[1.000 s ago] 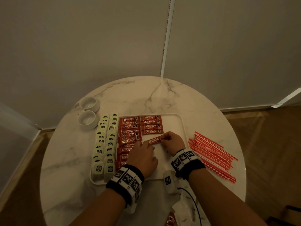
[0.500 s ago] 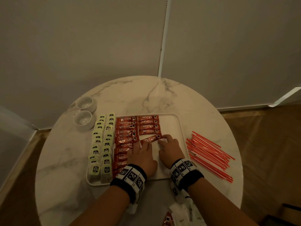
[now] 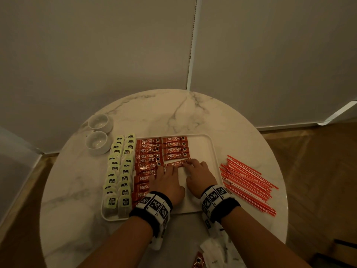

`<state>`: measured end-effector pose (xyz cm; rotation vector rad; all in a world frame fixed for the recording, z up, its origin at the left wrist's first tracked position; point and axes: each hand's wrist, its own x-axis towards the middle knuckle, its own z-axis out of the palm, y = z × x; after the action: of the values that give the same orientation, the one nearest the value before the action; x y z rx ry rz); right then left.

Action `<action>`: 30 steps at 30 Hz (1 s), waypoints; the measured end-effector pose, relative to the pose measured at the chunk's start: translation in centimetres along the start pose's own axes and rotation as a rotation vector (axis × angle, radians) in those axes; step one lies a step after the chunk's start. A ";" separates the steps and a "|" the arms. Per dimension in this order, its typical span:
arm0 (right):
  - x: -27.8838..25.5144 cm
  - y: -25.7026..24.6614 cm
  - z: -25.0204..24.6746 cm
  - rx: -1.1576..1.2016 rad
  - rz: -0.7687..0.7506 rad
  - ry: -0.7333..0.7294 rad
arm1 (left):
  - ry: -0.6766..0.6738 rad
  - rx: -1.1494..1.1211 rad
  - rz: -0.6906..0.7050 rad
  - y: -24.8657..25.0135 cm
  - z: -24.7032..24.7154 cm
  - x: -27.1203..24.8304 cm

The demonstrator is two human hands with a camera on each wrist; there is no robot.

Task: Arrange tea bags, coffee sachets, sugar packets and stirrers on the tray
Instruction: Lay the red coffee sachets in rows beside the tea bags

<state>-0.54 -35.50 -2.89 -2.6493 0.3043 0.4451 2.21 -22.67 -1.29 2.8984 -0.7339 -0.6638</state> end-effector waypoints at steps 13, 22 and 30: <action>0.0 -0.4 0.0 0.090 0.006 0.045 | -0.052 -0.025 -0.032 -0.5 0.1 0.5; 0.3 -0.9 -0.4 0.184 0.064 0.009 | -0.052 0.025 -0.031 -0.5 0.5 0.6; -1.3 -0.6 -2.2 0.265 0.046 0.046 | 0.075 -0.022 0.030 -0.9 -1.2 -1.2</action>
<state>-0.96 -35.78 -0.33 -2.3998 0.4092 0.3333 2.19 -21.33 0.08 2.8689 -0.7553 -0.5536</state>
